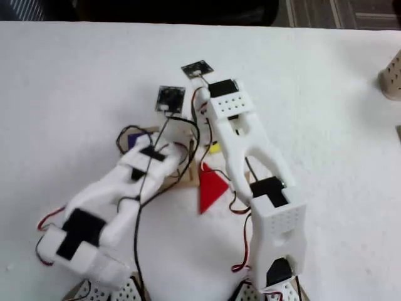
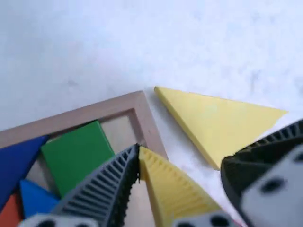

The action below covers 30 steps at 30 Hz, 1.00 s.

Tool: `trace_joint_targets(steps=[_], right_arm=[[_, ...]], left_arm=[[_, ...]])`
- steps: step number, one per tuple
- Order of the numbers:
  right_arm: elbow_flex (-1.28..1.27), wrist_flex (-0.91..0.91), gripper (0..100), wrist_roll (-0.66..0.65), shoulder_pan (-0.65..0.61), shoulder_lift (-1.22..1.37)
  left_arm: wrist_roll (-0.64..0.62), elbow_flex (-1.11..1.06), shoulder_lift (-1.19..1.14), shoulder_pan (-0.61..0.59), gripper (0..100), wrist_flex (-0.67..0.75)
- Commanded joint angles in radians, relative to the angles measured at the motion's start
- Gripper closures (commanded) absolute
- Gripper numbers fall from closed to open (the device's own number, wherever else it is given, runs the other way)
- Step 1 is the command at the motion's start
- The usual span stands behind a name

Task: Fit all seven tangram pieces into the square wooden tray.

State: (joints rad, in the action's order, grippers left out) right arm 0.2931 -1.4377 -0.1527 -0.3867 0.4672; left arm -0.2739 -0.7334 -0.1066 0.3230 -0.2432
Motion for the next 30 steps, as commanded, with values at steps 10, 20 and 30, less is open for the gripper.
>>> trace_joint_targets(steps=[10, 20, 30], right_arm=[[0.005, 0.013, 98.1, -0.002, 0.008, -0.068], [0.003, 0.013, 98.1, -0.002, 0.002, -0.068], [0.002, 0.013, 98.1, -0.002, 0.002, -0.068]], left_arm=[[-0.006, 0.078, -0.03, -0.097, 98, -0.081], [-0.008, 0.072, -0.008, -0.14, 98, -0.081], [0.0, -0.15, 0.288, -0.127, 98, -0.072]])
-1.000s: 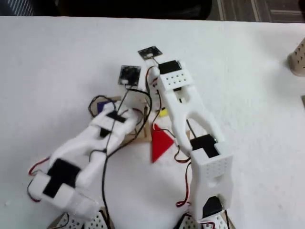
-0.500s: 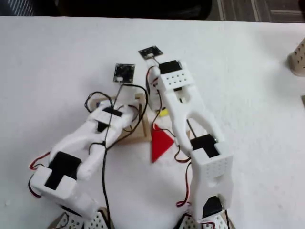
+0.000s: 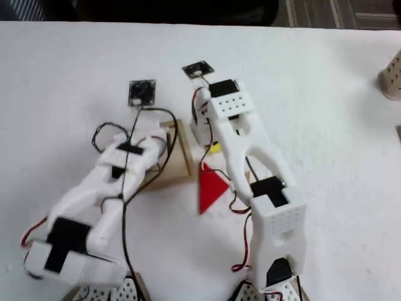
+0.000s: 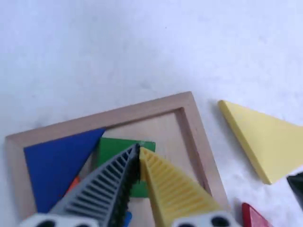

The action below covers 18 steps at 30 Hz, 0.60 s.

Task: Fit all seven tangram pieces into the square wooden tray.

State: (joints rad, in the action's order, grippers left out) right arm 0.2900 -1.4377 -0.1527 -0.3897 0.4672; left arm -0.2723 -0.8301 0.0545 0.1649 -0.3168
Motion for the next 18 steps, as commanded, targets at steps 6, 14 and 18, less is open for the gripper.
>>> trace_joint_targets(steps=[6, 14, 18], right_arm=[[0.005, 0.013, 98.1, -0.002, 0.005, -0.067], [0.005, 0.013, 98.1, -0.002, 0.005, -0.067], [0.005, 0.013, 98.1, -0.002, 0.005, -0.067]], left_arm=[[-0.002, -0.17, 0.219, 0.102, 98, -0.008], [0.049, -0.192, 0.219, 0.094, 98, -0.143], [0.068, -0.192, 0.219, 0.059, 98, -0.169]])
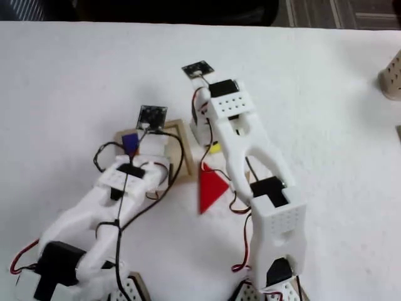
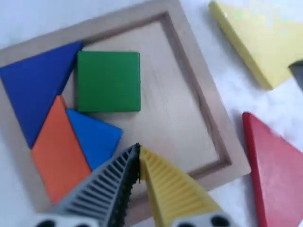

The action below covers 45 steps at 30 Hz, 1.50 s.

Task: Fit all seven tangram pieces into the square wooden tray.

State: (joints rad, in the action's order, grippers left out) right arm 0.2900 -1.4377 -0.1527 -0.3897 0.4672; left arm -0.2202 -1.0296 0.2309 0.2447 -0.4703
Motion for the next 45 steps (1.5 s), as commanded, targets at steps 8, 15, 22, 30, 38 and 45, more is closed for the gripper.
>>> trace_joint_targets(steps=[8, 15, 22, 30, 38, 45], right_arm=[[0.005, 0.013, 98.1, -0.002, 0.005, -0.067], [0.005, 0.013, 98.1, -0.002, 0.005, -0.067], [0.003, 0.013, 98.1, -0.002, 0.005, -0.067], [0.005, 0.013, 98.1, -0.002, 0.005, -0.067], [0.005, 0.013, 98.1, -0.002, 0.004, -0.067], [0.005, 0.013, 98.1, -0.002, 0.004, -0.067]], left_arm=[[0.015, 0.014, 0.041, -0.058, 98, -0.005], [0.015, 0.031, 0.008, -0.101, 98, 0.025], [0.017, 0.08, -0.044, -0.101, 98, -0.015], [0.025, 0.002, 0.131, -0.056, 98, -0.037], [0.014, -0.1, 0.209, 0.107, 98, 0.152], [-0.04, 0.115, -0.077, 0.058, 98, 0.161]])
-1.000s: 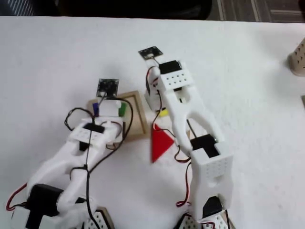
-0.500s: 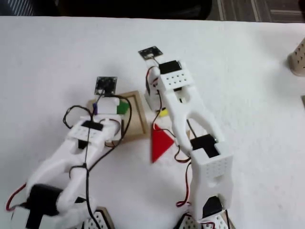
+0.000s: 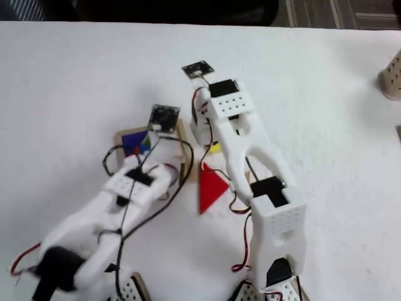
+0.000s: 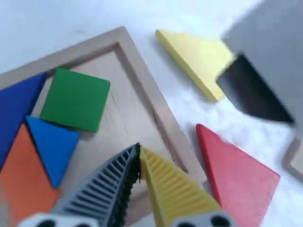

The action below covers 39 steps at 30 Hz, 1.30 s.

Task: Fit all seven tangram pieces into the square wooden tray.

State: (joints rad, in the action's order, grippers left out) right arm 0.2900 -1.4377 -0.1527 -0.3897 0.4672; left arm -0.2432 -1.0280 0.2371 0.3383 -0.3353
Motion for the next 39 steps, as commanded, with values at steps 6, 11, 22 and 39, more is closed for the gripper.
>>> trace_joint_targets(steps=[6, 11, 22, 39], right_arm=[[0.005, 0.013, 98.1, -0.002, 0.004, -0.067], [0.005, 0.013, 98.1, -0.002, 0.004, -0.067], [0.005, 0.013, 98.1, -0.002, 0.004, -0.067], [0.005, 0.013, 98.1, -0.002, 0.004, -0.067]], left_arm=[[-0.025, 0.203, -0.18, -0.119, 98, 0.025], [-0.025, 0.203, -0.182, -0.148, 98, 0.018], [-0.021, 0.203, -0.18, -0.168, 98, -0.017], [-0.017, 0.17, -0.079, -0.124, 98, -0.003]])
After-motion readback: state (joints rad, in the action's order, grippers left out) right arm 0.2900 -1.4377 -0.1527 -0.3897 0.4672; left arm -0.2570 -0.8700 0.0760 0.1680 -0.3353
